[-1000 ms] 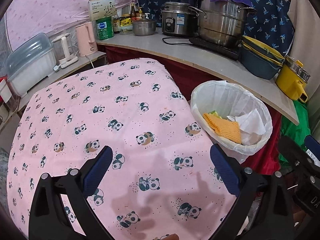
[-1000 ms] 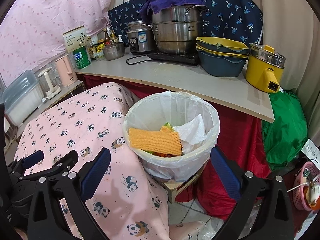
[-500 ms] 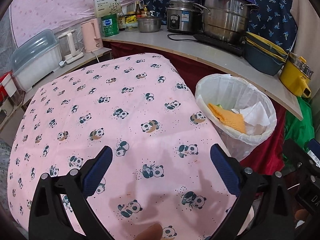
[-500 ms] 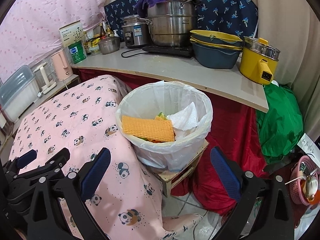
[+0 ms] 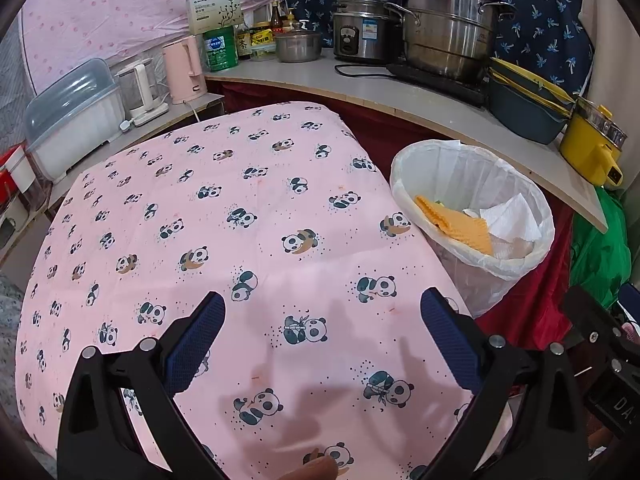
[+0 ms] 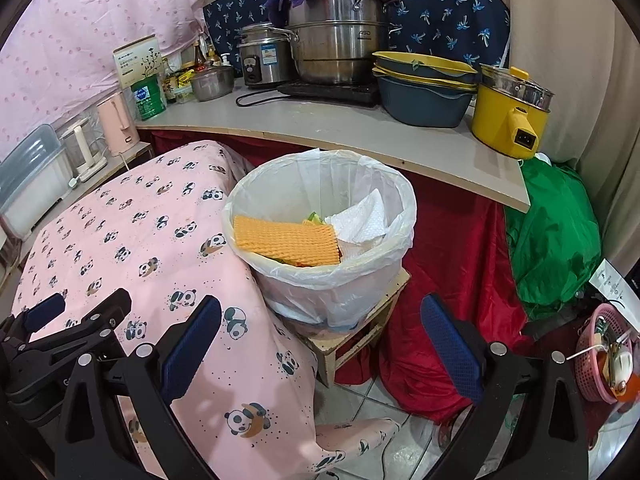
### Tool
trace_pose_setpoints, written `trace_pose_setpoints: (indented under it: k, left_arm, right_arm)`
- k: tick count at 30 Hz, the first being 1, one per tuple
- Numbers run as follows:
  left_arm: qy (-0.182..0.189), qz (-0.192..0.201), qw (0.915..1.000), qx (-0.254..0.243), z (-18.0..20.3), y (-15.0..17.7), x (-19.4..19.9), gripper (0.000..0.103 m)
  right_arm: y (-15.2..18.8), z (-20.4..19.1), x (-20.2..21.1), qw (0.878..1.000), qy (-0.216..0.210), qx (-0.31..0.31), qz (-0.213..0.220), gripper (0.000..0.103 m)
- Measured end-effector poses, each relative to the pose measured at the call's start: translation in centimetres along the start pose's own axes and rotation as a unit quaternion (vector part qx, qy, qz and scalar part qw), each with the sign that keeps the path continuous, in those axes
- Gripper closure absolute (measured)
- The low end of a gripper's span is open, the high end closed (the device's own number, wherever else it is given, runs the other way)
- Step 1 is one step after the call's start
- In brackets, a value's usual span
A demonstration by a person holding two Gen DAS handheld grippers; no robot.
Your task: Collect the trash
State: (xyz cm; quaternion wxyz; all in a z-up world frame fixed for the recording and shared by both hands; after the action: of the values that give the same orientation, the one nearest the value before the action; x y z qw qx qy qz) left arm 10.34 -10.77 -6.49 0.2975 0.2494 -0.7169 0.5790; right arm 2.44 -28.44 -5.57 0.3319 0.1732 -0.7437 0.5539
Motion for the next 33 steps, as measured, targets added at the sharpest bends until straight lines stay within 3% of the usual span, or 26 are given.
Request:
trace_pose_setpoints:
  k: [33]
  left_arm:
    - [-0.005,-0.008,1.0,-0.004,-0.1,0.7,-0.3,0.009]
  right_arm:
    - [1.2,-0.2,-0.8,1.0,0.003,0.009,-0.013,0.007]
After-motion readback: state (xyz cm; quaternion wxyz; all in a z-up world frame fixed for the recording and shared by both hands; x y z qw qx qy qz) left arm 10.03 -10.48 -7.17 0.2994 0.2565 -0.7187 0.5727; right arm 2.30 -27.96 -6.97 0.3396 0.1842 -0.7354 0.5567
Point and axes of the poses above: each gripper's, at about its wrist camera, not at the fingertips, and x roughly against the way its jaws point, z to its right, y to its underside, the point moved 5 cm from there along -x, roughly the way its jaws point, and after that the axes turned 11 degrees about -y, right-handed, at the moved point
